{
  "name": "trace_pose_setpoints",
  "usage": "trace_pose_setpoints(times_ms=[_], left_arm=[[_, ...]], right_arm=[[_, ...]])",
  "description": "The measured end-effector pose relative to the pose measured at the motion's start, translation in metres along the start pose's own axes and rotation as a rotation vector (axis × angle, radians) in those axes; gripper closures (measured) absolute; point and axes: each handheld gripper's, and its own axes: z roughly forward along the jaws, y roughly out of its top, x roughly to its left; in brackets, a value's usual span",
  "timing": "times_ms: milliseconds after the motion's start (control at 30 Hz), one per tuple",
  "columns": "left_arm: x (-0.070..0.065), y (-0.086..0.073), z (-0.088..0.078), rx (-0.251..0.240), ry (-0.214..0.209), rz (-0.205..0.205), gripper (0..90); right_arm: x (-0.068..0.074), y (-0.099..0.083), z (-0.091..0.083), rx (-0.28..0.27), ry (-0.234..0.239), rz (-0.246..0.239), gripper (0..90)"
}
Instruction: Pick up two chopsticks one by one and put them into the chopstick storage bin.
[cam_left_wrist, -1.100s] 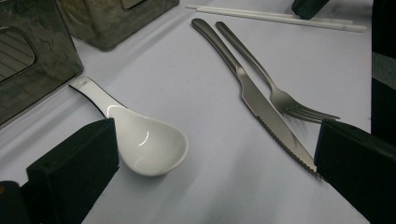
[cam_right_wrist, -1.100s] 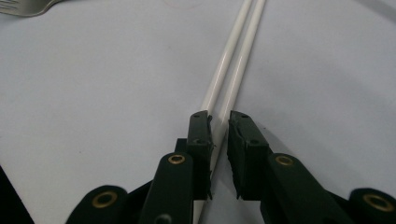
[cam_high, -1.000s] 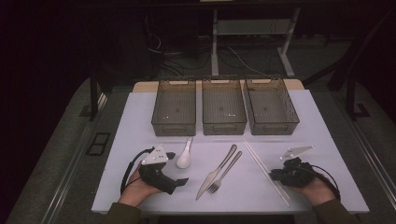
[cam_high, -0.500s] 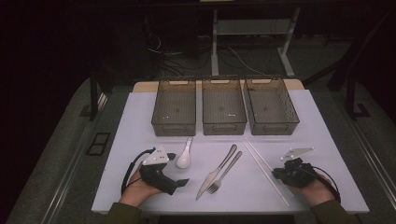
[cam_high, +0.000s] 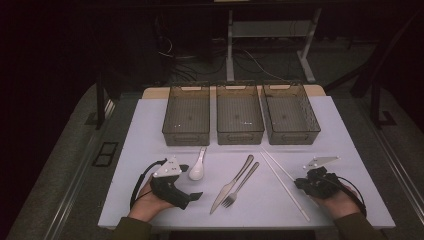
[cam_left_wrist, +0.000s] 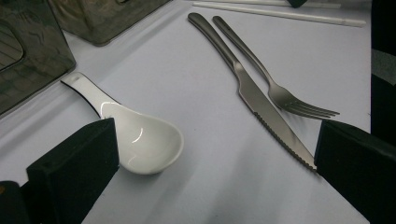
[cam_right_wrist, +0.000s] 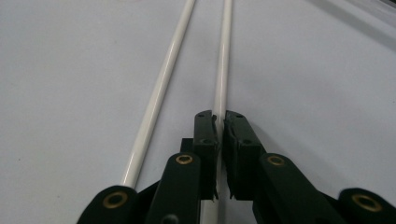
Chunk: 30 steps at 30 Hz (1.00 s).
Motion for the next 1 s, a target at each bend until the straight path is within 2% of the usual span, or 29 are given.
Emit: trace_pose_setpoints(times_ms=[467,600,1000], left_arm=[[0.0,0.0,0.001,0.003,-0.003,0.001,0.0],[0.0,0.0,0.0,0.003,-0.003,0.002,0.0],[0.0,0.0,0.0,-0.001,-0.005,0.002,0.0]], right_arm=[[-0.009,-0.001,0.0,-0.013,0.006,0.024,84.7],[-0.013,-0.002,-0.003,-0.019,-0.01,0.028,84.8],[-0.024,-0.006,-0.021,-0.084,0.03,0.05,84.9]])
